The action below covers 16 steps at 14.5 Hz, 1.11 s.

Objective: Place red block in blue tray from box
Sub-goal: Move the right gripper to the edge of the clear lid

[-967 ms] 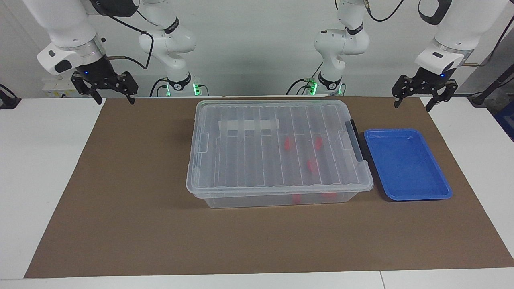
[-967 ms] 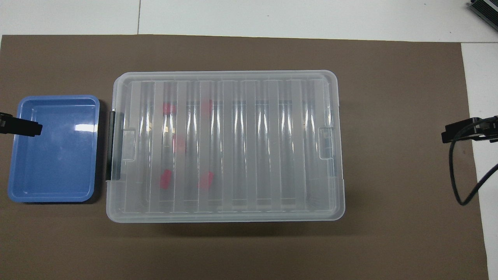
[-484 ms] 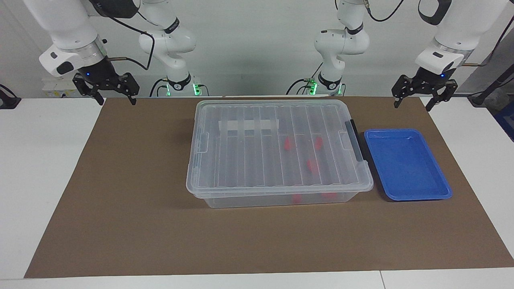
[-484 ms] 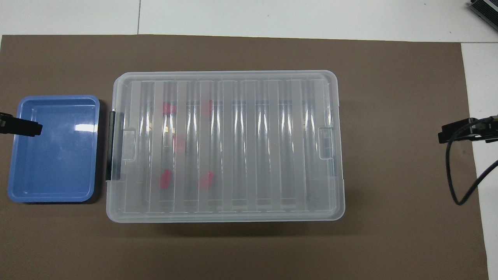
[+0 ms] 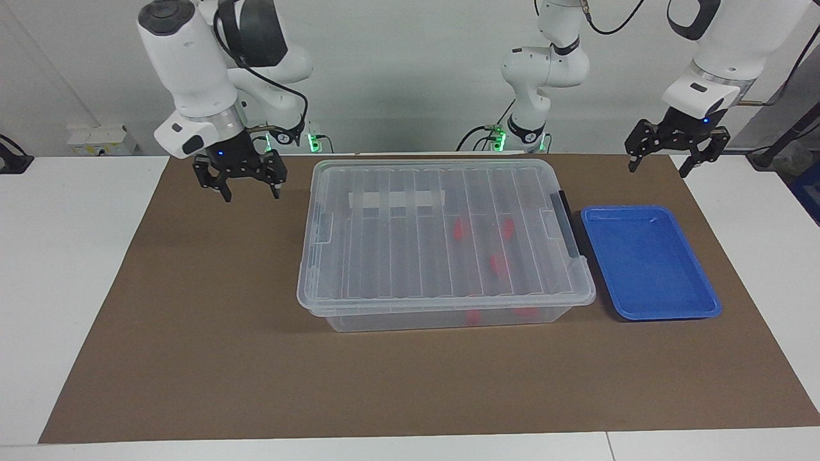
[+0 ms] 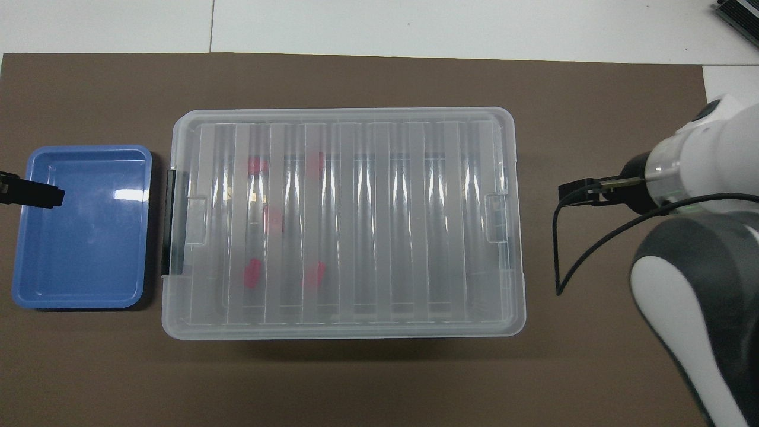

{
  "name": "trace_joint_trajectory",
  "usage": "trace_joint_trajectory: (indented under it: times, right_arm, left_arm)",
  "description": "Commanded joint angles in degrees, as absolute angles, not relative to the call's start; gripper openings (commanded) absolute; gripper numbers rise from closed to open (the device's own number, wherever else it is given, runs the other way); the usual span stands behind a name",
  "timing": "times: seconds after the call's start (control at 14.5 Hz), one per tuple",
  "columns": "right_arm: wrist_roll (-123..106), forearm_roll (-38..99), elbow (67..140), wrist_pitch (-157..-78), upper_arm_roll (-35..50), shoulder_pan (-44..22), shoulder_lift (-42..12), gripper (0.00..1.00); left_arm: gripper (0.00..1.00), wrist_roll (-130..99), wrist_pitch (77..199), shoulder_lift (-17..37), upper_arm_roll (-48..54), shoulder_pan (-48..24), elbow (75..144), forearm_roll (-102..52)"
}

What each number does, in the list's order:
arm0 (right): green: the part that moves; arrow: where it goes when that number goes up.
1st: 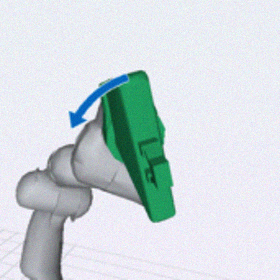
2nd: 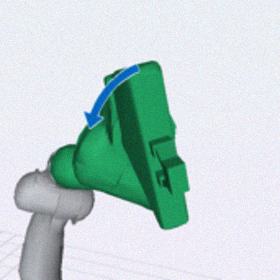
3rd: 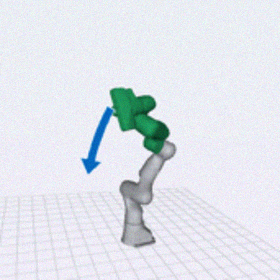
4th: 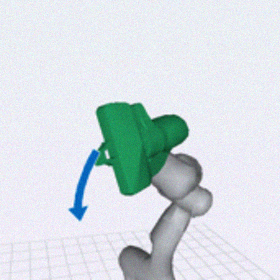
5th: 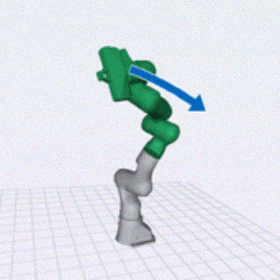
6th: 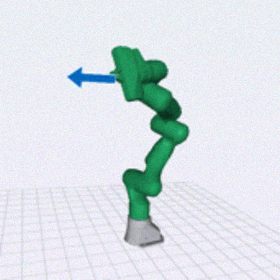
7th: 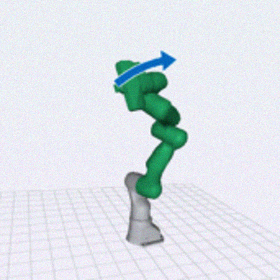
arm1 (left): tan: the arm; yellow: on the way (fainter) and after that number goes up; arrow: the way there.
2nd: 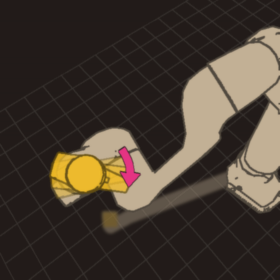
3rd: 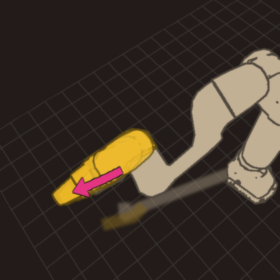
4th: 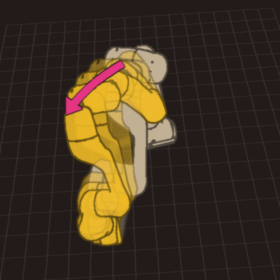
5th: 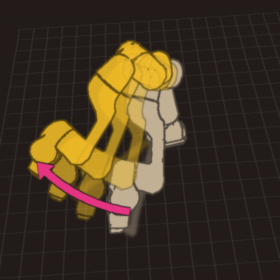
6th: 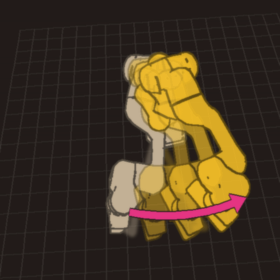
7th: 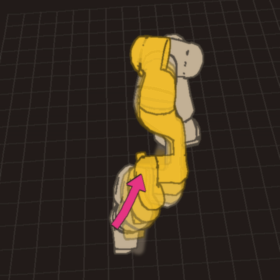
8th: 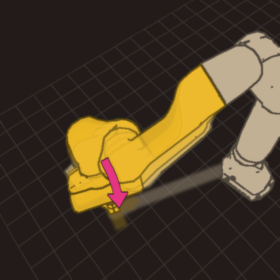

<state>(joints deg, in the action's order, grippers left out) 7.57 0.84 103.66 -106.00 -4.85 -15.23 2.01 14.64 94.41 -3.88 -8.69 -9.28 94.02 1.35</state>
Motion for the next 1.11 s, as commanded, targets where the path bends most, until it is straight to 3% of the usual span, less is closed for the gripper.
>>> trace_joint_trajectory:
  times: [0.0, 0.48, 1.04]
  right_arm:
    - [11.15, 1.41, 108.36, -113.01, -5.01, -18.44, 1.15, 1.0]
    - [10.11, 1.32, 114.52, -119.53, -5.1, -19.78, -0.35, 1.0]
    - [9.84, 0.97, 114.7, -121.99, -5.19, -18.99, -2.55, 1.0]
  left_arm:
    - [1.0, 15.03, 93.34, -4.57, -8.53, -8.96, 94.04, 2.29]
    - [1.0, 14.94, 93.34, -4.57, -8.53, -8.97, 94.04, 2.29]
    - [1.0, 15.03, 93.34, -4.57, -8.53, -9.05, 94.04, 2.29]
